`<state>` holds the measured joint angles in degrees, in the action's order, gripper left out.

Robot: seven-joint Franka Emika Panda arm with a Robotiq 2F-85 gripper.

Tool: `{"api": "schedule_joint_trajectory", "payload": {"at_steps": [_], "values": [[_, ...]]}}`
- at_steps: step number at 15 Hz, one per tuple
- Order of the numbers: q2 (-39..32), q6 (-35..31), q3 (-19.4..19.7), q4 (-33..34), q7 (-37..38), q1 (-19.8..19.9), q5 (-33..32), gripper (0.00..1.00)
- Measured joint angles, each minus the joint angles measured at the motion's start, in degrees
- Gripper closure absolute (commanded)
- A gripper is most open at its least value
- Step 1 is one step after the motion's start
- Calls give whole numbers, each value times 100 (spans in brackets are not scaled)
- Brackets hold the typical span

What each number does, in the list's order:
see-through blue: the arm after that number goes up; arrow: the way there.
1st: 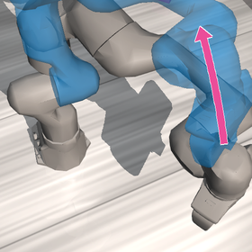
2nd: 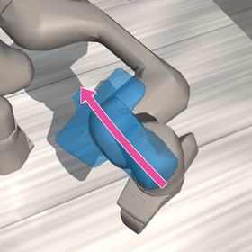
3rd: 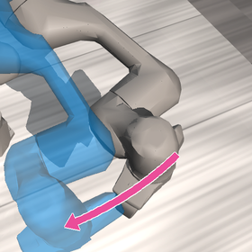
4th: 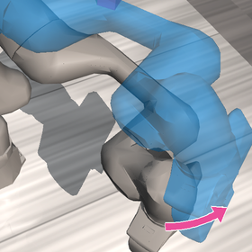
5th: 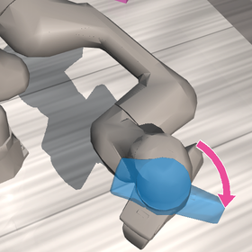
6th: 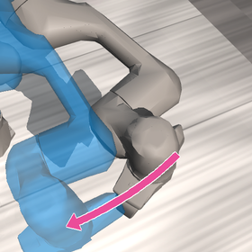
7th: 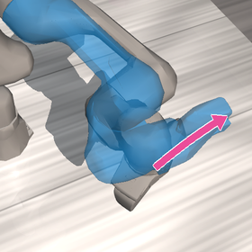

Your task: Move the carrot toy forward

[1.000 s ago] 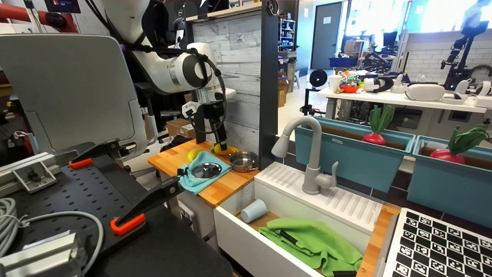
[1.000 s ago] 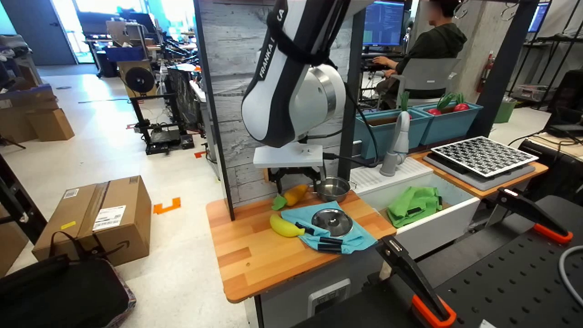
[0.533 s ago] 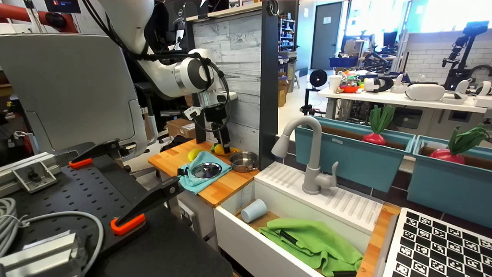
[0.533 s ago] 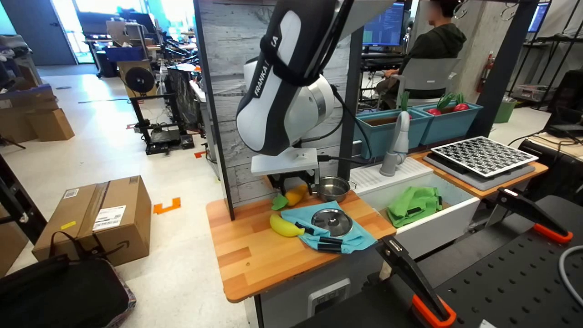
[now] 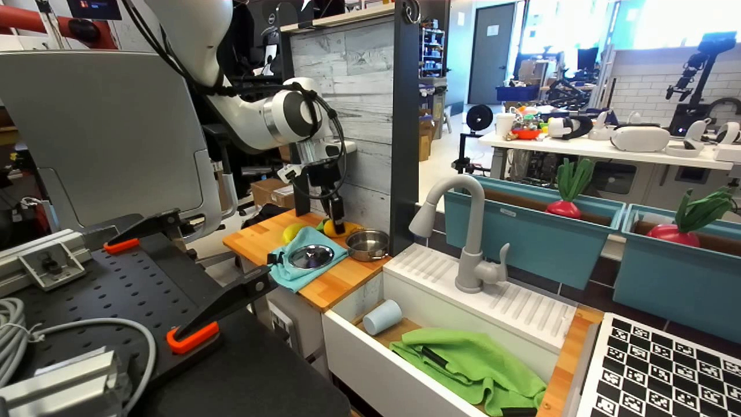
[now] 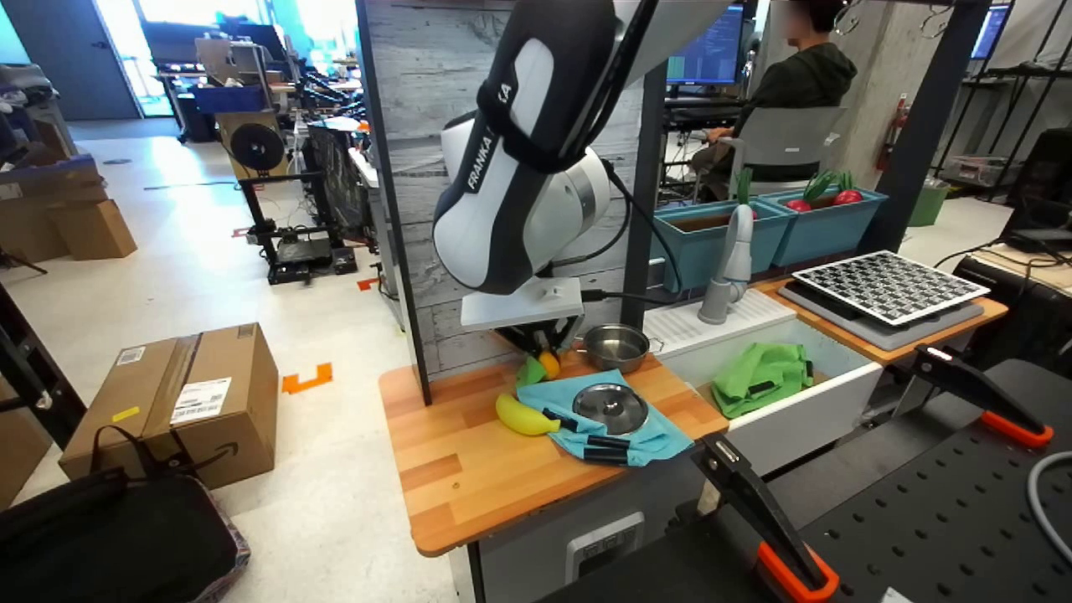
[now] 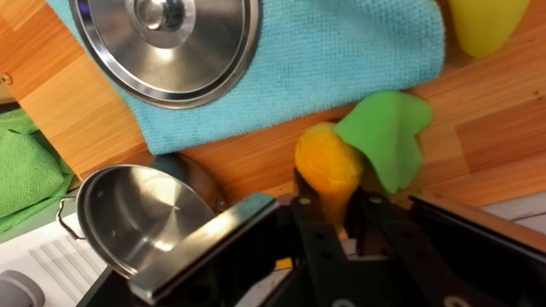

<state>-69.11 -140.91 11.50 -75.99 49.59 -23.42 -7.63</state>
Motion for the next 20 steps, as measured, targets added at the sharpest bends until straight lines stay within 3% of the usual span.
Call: {"api": "schedule_joint_trajectory", "payload": {"at_steps": [3,6,13,20], "values": [[34,-104,0,-40,6,-43,-27,97],[264,-642,3,-356,6,-132,-54,97],[1723,-1837,124,-2108,-326,-556,-424,97],[2478,-1904,210,-3301,-848,-1391,-1133,97]]}}
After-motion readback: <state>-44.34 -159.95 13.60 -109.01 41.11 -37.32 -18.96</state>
